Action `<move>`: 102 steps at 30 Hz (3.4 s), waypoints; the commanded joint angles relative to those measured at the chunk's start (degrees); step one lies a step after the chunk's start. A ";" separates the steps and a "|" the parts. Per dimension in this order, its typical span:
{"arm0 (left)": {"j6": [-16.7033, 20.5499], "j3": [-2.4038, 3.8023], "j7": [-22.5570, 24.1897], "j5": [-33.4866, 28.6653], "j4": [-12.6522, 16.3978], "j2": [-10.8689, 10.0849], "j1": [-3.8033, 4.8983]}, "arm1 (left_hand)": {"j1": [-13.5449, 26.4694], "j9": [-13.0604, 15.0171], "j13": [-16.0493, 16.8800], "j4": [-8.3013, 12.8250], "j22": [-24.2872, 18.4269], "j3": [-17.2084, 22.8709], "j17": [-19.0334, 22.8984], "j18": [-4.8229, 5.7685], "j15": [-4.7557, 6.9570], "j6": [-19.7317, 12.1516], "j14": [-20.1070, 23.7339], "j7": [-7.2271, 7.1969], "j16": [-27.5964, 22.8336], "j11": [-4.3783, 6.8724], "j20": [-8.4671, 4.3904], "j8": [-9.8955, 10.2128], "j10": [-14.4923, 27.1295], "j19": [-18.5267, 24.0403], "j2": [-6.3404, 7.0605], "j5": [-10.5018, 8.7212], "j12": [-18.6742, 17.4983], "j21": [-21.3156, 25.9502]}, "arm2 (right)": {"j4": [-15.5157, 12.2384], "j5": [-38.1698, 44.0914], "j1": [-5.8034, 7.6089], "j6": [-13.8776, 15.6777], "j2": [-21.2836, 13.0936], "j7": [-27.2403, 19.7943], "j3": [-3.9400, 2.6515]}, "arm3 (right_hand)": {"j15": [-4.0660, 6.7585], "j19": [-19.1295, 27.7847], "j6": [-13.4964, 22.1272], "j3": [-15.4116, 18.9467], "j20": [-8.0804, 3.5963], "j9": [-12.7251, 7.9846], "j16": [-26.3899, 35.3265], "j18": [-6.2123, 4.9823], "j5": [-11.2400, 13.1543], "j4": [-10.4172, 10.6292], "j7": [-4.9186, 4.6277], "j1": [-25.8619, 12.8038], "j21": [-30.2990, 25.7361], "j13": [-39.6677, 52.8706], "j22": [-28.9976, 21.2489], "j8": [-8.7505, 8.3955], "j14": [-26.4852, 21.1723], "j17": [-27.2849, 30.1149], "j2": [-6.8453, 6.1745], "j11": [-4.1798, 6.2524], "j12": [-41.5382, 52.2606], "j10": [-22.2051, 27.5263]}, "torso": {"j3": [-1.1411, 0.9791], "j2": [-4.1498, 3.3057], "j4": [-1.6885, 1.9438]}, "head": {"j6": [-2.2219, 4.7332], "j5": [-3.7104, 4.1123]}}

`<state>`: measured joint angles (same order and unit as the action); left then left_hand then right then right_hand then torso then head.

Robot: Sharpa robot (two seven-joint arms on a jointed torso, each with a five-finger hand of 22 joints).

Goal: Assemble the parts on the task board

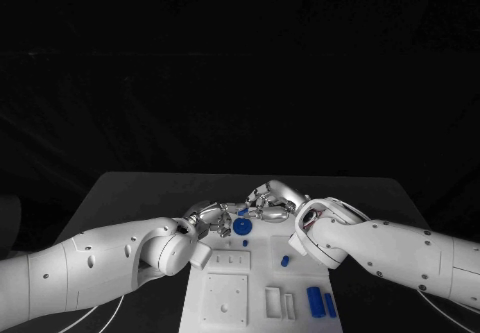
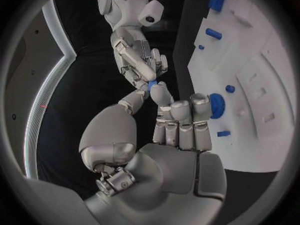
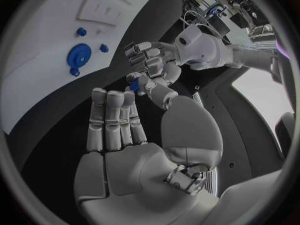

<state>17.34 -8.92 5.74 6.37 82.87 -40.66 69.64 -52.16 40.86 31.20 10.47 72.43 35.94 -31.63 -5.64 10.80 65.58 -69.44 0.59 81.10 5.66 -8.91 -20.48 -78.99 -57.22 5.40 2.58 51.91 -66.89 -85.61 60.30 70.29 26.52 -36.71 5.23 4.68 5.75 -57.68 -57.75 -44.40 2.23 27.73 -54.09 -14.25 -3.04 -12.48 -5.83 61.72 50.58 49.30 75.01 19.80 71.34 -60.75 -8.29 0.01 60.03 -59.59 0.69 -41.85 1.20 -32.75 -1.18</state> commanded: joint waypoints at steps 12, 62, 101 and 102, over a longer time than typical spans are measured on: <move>-6.81 0.00 -1.87 2.10 -0.19 -0.12 0.01 | -2.94 0.15 -0.21 0.94 0.04 0.30 0.04 -0.33 0.45 -0.94 1.21 0.56 -0.48 -0.43 -5.59 0.37 1.37 1.01 -2.09 0.23 -0.90 0.53 | 0.66 -0.06 -0.02 -0.38 -0.17 -1.19 -0.05 | 0.63 -0.51 -0.83 -1.39 -0.26 0.80 -0.63 -0.75 0.25 -0.17 0.12 0.63 0.67 0.32 1.12 0.60 0.10 -0.29 0.69 0.52 0.45 -0.30 | 0.02 0.01 0.03 | -0.13 0.15; -9.99 0.00 -3.05 1.60 -1.16 -0.21 0.00 | 2.04 -0.03 -0.04 -3.10 0.44 -0.22 -0.08 0.23 -0.34 -3.38 2.76 1.42 0.06 -1.24 -5.74 2.09 3.59 2.15 4.49 3.47 -1.09 0.92 | 0.84 0.51 -0.08 -3.35 -0.67 -1.53 -0.05 | 0.81 -0.04 -1.37 -1.35 -0.30 1.98 -1.09 -0.75 0.25 -1.90 0.40 -0.45 1.33 0.96 1.10 1.24 -0.12 -0.91 2.03 0.77 0.76 -0.26 | 0.02 0.01 0.00 | -0.56 0.56; -13.34 -0.01 -4.97 0.56 -2.31 -0.16 0.01 | 5.88 0.32 -0.10 -3.97 0.99 -0.87 -0.02 0.56 -0.48 -3.27 3.38 1.53 0.50 -1.38 -5.85 2.18 4.17 2.95 -2.20 4.25 -1.03 0.95 | 0.97 -0.20 -0.08 -6.81 -0.61 -3.93 -0.05 | 0.74 0.35 -1.17 -1.15 -0.20 2.39 -1.09 -0.75 0.25 -2.39 0.36 -0.90 1.39 1.23 1.05 1.25 -0.53 -1.11 2.53 0.72 0.77 -0.02 | 0.02 -0.01 0.02 | -0.93 0.65; -13.43 -0.01 -4.96 0.56 -2.32 -0.15 0.01 | 6.12 0.31 -0.12 -4.06 1.02 -0.86 -0.02 0.56 -0.49 -3.28 3.40 1.53 0.52 -1.38 -5.86 2.20 4.20 2.99 -2.30 4.26 -1.07 0.96 | 1.00 -0.20 -0.09 -6.81 -0.58 -3.92 -0.05 | 0.74 0.35 -1.16 -1.14 -0.20 2.40 -1.09 -0.75 0.25 -2.40 0.36 -0.90 1.39 1.24 1.04 1.25 -0.54 -1.12 2.54 0.72 0.77 -0.01 | 0.04 -0.01 0.01 | -0.93 0.64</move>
<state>5.77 -9.00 0.93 7.49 80.50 -40.94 69.59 -46.58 41.23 31.14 6.75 73.40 35.10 -31.68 -5.31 9.84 62.04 -66.63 1.95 81.39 4.27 -7.89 -18.41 -75.15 -54.76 3.07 7.04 50.75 -66.29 -84.56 60.15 70.26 21.04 -37.40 2.37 4.62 6.42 -57.84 -58.43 -45.56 2.07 29.21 -54.98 -14.22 -2.61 -14.64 -5.16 60.79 51.62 50.45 74.96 21.00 71.01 -61.80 -6.13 0.53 60.45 -59.88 0.74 -41.85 1.22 -33.63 -0.49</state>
